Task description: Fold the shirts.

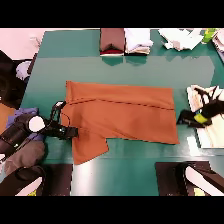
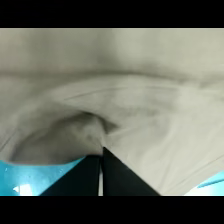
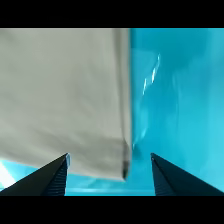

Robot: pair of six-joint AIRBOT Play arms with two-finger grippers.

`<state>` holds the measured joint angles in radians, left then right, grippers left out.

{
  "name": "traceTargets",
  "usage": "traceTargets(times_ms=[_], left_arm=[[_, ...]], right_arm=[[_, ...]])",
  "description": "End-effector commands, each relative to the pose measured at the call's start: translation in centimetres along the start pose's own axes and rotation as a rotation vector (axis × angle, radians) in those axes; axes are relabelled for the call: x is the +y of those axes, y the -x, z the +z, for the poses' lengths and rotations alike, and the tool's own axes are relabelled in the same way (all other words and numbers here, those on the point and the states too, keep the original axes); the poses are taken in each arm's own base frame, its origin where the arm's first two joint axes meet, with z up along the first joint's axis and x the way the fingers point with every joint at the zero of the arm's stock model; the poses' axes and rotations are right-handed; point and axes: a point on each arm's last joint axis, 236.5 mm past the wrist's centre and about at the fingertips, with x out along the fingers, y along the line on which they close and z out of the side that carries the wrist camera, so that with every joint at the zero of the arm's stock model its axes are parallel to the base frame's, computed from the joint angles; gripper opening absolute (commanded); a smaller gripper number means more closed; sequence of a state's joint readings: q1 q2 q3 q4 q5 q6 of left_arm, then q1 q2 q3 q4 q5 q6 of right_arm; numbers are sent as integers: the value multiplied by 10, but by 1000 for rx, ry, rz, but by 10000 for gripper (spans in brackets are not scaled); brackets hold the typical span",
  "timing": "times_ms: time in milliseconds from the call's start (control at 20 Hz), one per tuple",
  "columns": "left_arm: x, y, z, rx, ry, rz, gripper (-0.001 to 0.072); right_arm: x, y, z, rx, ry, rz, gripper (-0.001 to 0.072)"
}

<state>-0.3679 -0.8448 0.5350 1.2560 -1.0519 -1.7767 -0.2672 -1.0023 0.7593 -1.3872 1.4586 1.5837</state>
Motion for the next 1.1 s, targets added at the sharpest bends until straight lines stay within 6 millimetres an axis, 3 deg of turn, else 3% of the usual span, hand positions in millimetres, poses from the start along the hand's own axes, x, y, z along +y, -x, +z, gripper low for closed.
traceTargets(times_ms=[0, 100, 250, 400, 450, 500, 600, 650, 800, 900, 1050], left_arm=[[-2, 2, 1, -3, -8, -3, 23], [-2, 2, 1, -2, -8, -3, 23], [-2, 2, 1, -1, -8, -3, 23], [-2, 2, 1, -1, -8, -3, 23], [-2, 2, 1, -1, -8, -3, 23], [-1, 2, 1, 1, -11, -1, 23], [0, 2, -3, 17, -49, 3, 23], [1, 3, -8, 39, -60, 11, 23], [13, 18, -18, 96, -104, 75, 21], [10, 36, -21, 53, -118, 67, 20], [7, 60, -49, 81, -118, 51, 21]], right_arm=[[-16, -39, -44, 101, -88, 22, 580], [-9, -53, -52, 144, -104, 60, 572], [5, -67, -47, 158, -97, 105, 567], [14, -74, -43, 148, -35, 85, 435], [15, -74, -41, 135, -18, 75, 425], [18, -73, -39, 116, -2, 74, 331], [17, -66, -36, 73, 15, 63, 70], [13, -61, -36, 53, 28, 47, 22], [5, -40, -43, 29, 65, -2, 20], [-2, -19, -47, -1, 90, -42, 20], [-5, 6, -56, -58, 111, -69, 20]])
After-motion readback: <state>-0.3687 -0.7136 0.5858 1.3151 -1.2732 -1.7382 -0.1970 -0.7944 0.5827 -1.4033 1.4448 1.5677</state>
